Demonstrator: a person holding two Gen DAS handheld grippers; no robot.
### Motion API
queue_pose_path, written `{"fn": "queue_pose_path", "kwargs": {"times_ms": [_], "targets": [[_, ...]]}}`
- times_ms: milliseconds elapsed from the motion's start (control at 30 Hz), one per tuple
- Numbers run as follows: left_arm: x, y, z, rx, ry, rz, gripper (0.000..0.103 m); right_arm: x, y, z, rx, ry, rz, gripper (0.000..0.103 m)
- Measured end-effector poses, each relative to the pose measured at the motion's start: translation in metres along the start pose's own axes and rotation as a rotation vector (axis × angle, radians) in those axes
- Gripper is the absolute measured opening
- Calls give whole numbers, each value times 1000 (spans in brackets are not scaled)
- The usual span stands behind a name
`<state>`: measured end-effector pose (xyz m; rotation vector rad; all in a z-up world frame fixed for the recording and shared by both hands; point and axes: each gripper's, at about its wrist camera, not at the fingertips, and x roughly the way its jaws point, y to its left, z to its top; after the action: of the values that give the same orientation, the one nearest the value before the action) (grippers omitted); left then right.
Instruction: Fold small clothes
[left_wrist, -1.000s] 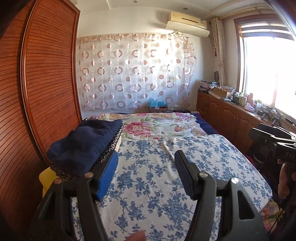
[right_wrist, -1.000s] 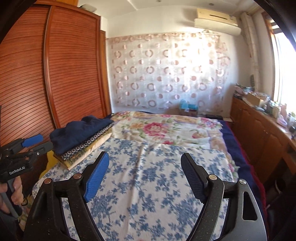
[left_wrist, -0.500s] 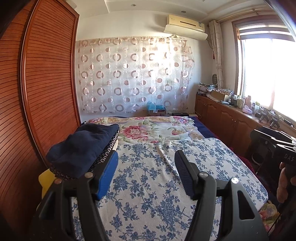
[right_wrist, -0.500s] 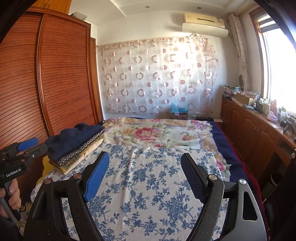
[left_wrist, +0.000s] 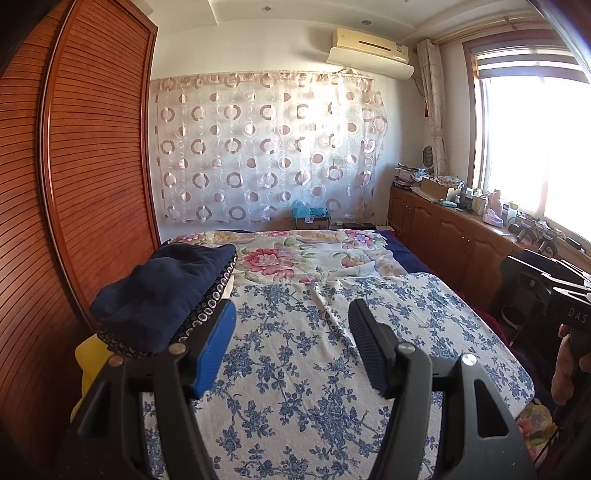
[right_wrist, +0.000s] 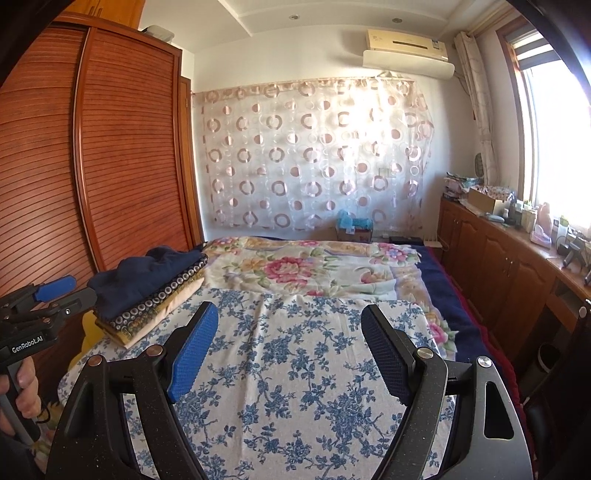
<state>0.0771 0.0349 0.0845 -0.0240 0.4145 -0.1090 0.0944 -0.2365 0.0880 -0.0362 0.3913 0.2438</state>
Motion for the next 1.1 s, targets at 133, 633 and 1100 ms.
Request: {"fn": "queue_pose_path", "kwargs": {"times_ms": [133, 633, 1100], "targets": [[0, -1, -2, 0, -5, 0, 63, -2, -1, 0, -1, -2, -1, 82], [-4, -2, -4, -3, -15, 0, 63, -4, -5, 0, 0, -7, -1, 82], [-6, -3, -3, 1, -15, 7, 63, -9, -11, 4, 2, -12, -7, 82]]}}
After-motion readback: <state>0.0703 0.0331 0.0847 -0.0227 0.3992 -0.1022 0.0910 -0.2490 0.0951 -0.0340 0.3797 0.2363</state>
